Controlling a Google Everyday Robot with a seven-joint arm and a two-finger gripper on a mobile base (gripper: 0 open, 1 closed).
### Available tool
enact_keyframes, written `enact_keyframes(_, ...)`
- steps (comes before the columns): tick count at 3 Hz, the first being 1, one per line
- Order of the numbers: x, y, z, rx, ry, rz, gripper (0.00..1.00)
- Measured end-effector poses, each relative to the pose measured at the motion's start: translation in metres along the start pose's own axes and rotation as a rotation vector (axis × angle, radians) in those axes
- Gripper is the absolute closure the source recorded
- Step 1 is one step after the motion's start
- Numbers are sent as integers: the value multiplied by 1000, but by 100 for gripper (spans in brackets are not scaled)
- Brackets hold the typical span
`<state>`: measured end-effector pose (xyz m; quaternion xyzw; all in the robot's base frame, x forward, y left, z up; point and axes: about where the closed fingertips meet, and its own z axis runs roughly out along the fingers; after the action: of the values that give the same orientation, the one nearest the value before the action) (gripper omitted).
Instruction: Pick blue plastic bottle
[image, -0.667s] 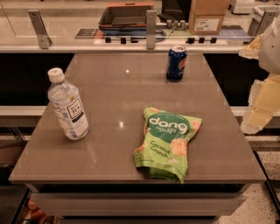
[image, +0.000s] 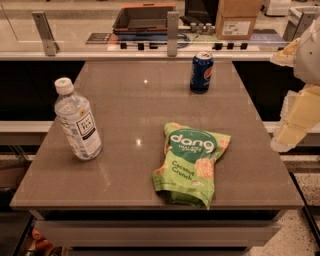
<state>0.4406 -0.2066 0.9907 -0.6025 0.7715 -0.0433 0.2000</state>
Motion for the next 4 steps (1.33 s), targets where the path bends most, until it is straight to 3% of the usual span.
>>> enact_keyframes(1,-21,-1,15,2,-115,-9,0)
enact_keyframes(4,-130,12,83,-65,-664,9,0)
